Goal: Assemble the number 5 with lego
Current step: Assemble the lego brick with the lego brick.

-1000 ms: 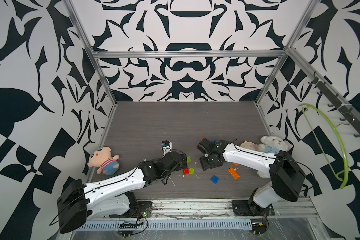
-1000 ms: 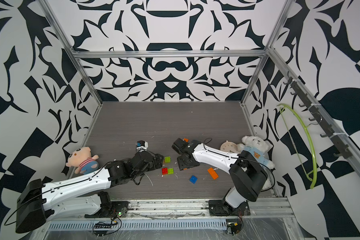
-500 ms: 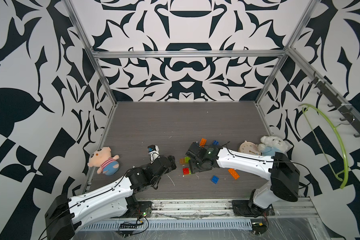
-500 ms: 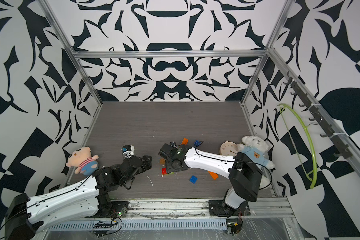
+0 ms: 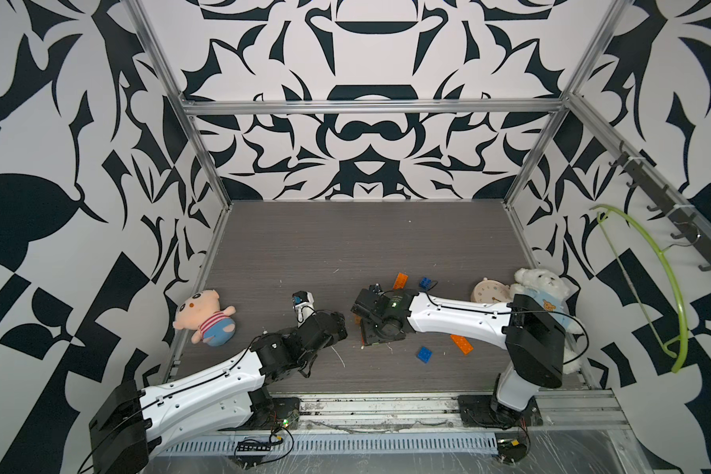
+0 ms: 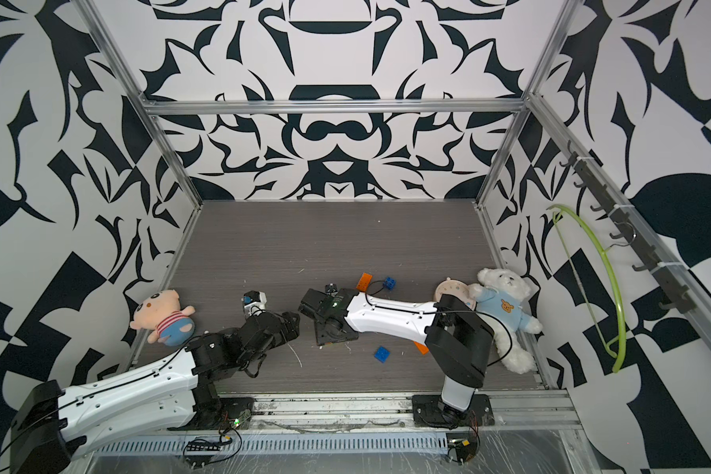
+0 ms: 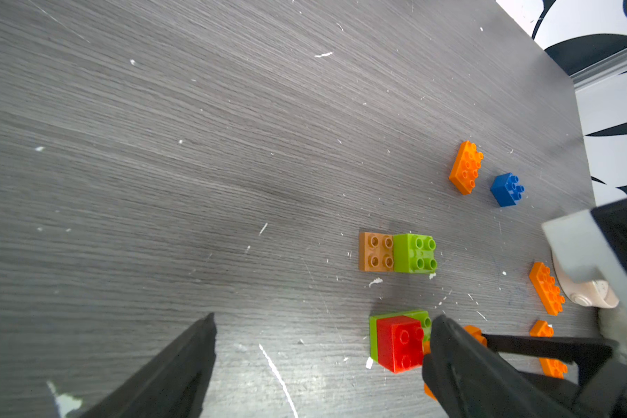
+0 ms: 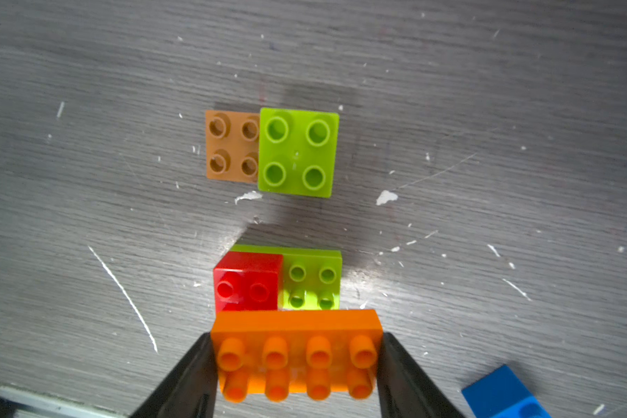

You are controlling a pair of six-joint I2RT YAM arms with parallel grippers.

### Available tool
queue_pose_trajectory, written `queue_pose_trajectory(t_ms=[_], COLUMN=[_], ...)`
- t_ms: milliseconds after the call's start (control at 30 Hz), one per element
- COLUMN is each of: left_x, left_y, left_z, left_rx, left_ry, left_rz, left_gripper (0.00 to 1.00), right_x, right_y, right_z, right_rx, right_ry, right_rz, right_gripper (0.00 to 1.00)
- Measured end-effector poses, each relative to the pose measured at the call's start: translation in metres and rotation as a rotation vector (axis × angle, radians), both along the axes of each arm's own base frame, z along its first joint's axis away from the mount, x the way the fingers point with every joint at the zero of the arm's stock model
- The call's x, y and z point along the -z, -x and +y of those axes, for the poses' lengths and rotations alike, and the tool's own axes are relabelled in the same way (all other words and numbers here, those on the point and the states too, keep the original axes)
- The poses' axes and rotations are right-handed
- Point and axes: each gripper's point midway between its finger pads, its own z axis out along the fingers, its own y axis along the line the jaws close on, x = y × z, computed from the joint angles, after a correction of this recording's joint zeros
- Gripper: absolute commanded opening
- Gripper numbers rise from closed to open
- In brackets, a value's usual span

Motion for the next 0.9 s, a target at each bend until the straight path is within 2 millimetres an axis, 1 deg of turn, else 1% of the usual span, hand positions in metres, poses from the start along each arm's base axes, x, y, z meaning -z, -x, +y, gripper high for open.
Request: queue_pose_trajectory(t_ms=[200, 633, 900], left_x=[0.004, 0.004, 0.006], left_y=[0.0, 0.0, 0.0], left_z=[-0.001, -0.002, -0.002], left_rx=[0.002, 0.003, 0.004], left_ry=[-0.002, 0.007, 0.005], left_rz=[0.017, 0.024, 0.028], left_gripper=[0.99, 0.99, 0.99], right_x=[-0.001, 0.007, 0.003], right_y=[-0.001, 0.0, -0.003], right_z=[0.007, 0.007, 0.012], right_rx=[-0.005, 0.002, -0.009], right_ry=[-0.007, 0.017, 0.007], right_rz=[-0.003, 0.01, 0.001], right_gripper=[0.58, 0.56, 0.55])
